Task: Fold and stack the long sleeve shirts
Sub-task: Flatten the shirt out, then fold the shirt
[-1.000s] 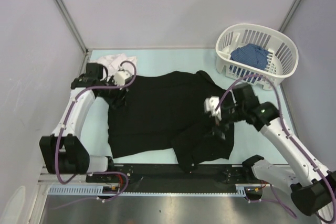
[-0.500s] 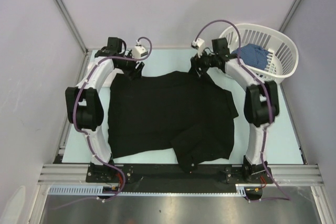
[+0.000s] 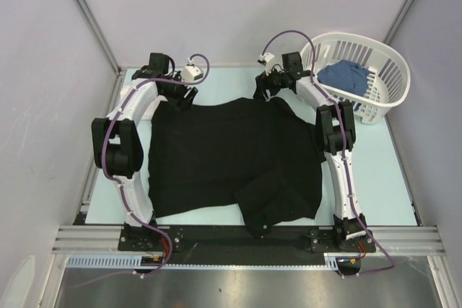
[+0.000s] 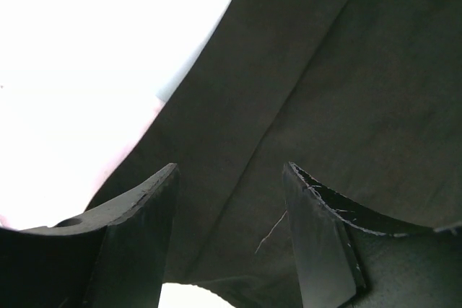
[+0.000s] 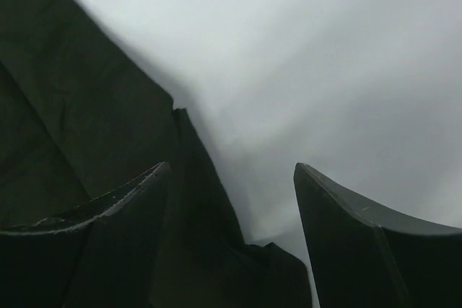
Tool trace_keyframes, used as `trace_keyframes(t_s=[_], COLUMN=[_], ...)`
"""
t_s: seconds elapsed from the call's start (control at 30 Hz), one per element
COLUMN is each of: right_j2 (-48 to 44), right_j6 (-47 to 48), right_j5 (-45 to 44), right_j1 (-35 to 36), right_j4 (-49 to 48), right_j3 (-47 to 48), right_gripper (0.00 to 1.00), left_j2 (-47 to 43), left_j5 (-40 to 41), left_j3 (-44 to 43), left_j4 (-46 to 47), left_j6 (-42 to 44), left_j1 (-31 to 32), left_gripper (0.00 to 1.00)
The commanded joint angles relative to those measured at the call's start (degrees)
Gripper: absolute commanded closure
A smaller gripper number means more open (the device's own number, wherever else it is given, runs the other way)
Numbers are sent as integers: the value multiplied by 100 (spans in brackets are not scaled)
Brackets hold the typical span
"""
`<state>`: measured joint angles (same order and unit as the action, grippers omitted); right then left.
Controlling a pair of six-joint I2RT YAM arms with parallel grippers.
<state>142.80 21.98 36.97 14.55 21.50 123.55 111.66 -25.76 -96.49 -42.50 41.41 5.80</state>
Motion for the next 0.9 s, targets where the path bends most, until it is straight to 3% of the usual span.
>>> trace_keyframes(t_s=[0.0,0.43,0.47,0.5,0.6,0.87], right_j2=[37,204,256,266,179,-1631], right_j6=[438,1273,1326,1405,1388,1800], right_j5=[434,381,372,372,495,592], right_j1=[74,250,250,268,233,426], right_j4=[302,1040,1119,1268,1375,1566], right_j3=[-58,152,248,318,425,-725], right_gripper=[25,38,44,62,100,100], left_j2=[-83,-144,-170,-188,-284,-645], left_j5=[185,185,177,168,176,106], left_j3=[60,69,86,112,200,402], left_j4=[49,14,14,14,40,233], left_j6=[-133,-256,-256,-256,-247,-616], left_j1=[-53,-185,-193,-202,-229,-281], left_gripper=[35,35,35,35,35,36])
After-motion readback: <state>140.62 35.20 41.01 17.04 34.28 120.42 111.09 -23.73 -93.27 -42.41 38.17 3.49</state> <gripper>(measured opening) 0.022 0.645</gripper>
